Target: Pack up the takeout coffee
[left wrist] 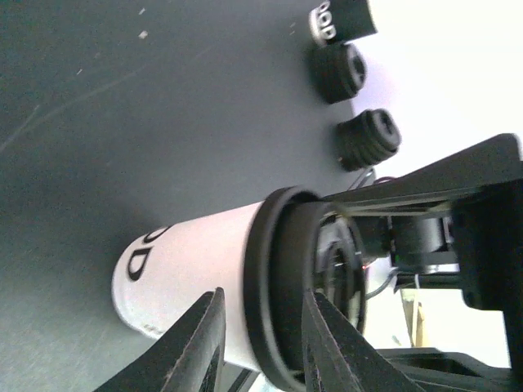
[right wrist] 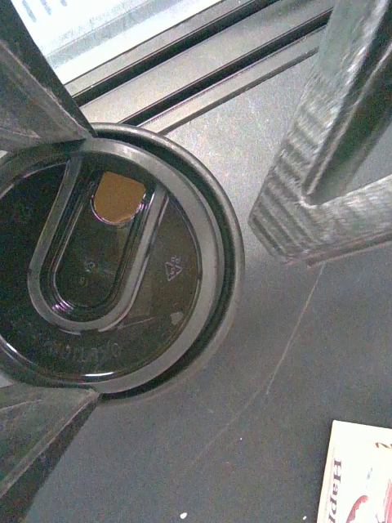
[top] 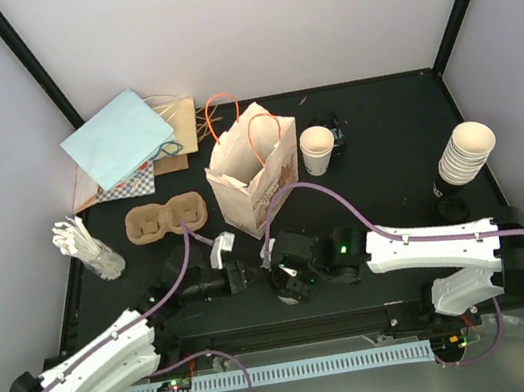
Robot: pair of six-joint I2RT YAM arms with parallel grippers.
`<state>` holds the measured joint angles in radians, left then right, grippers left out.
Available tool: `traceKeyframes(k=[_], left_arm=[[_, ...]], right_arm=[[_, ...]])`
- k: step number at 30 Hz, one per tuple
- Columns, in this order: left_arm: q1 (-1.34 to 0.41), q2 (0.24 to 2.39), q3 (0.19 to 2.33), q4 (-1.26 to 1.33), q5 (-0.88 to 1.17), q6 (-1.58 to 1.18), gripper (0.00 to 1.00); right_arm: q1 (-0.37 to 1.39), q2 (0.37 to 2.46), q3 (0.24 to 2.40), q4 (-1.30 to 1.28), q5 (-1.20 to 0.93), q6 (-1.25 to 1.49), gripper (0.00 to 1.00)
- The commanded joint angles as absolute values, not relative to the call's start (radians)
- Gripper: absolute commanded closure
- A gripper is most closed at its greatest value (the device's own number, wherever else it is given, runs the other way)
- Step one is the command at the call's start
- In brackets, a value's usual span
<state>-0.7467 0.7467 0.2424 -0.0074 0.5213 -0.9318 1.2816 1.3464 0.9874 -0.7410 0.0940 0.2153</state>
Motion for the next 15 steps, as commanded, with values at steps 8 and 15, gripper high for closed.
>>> traceKeyframes(k=[8,15], left_arm=[[-0.749,0.836,0.255,0.091,0.605,-0.949,0.73],[-0.749,0.902,0.265,0.092,0.619,-0.938,0.75]], right_arm=[[1.292,1.402,0.966,-0.814,0.041,0.223,0.36],[1.290,1.404,0.969,-0.818,0.026,0.225,0.36]])
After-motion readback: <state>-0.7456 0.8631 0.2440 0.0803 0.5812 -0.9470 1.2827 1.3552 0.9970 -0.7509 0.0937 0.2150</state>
